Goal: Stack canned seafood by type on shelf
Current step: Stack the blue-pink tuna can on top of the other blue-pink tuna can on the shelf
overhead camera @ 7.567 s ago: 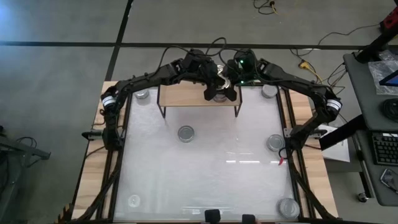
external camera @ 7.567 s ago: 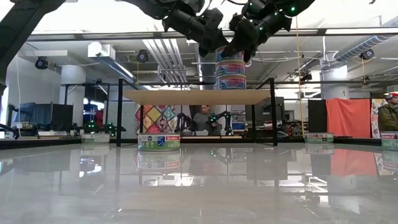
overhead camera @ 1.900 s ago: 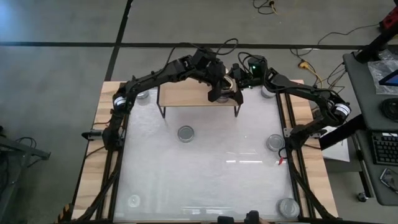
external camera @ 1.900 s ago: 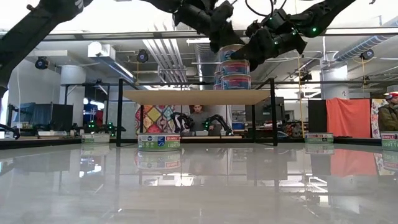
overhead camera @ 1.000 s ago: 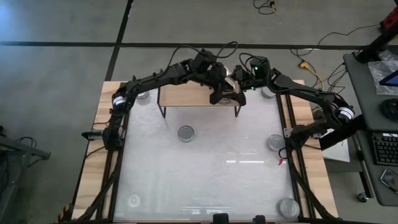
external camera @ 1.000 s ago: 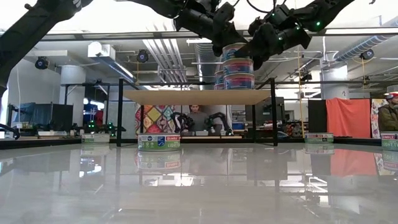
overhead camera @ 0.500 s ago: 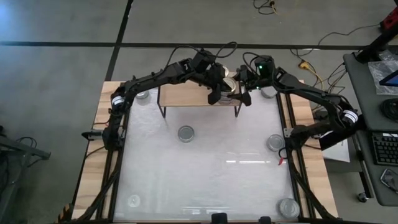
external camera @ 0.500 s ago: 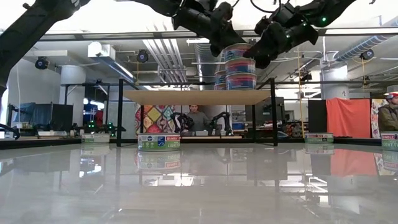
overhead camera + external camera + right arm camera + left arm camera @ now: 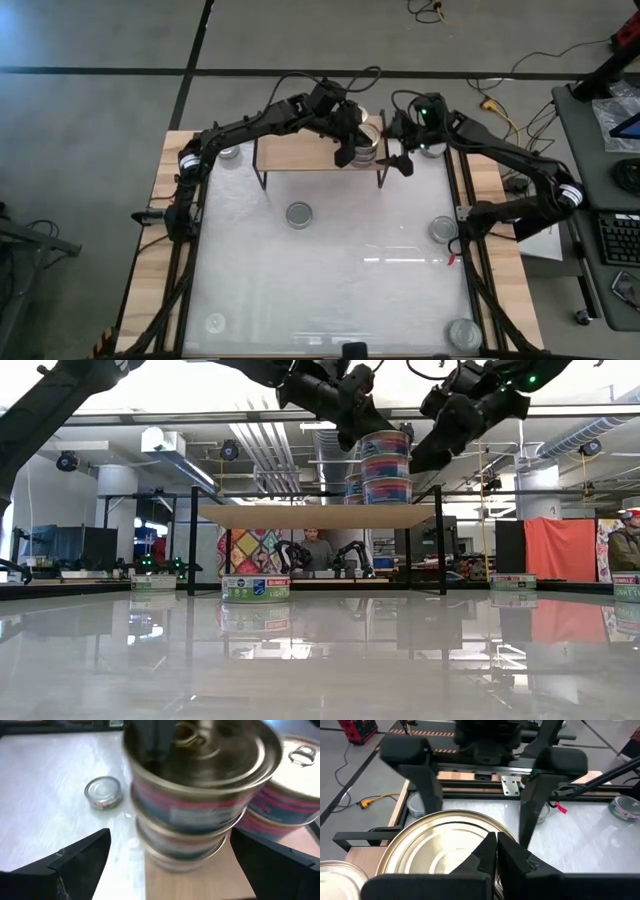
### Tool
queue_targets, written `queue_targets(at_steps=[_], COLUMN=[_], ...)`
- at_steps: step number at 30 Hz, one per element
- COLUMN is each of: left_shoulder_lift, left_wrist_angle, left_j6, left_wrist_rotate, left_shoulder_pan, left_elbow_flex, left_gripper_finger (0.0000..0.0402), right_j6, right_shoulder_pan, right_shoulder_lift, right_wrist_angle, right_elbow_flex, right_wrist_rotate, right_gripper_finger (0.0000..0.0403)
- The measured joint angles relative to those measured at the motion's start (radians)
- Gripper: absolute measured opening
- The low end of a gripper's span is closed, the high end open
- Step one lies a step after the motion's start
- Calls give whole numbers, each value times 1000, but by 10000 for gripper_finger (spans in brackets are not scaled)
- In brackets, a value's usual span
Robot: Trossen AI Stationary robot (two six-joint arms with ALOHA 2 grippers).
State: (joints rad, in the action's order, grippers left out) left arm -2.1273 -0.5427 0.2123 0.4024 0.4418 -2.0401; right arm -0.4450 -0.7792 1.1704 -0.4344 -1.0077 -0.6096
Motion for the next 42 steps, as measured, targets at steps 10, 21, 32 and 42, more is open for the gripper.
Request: queue_targets(at_steps=[10, 21, 32, 42], left_shoulder_lift=[45, 145, 369, 598], left_wrist_angle=[44, 48, 285, 404], left_j6=[-23, -72, -78, -135], left_wrist_rotate=[-19, 87, 59, -101], left_shoulder_pan=[4, -3, -4, -19], left_elbow_flex=[11, 19, 308, 647], left_gripper_finger=[0, 0, 0, 0], right_j6=[-12, -25, -27, -27], right_shoulder_pan=[12, 72, 88, 100], right_shoulder_lift=[-11, 12, 24, 90], right_wrist_angle=[-38, -36, -2, 23], right_elbow_flex=[0, -1, -2, -3], right_wrist_rotate=[135, 375, 378, 378], right_gripper_finger=[400, 351, 247, 188])
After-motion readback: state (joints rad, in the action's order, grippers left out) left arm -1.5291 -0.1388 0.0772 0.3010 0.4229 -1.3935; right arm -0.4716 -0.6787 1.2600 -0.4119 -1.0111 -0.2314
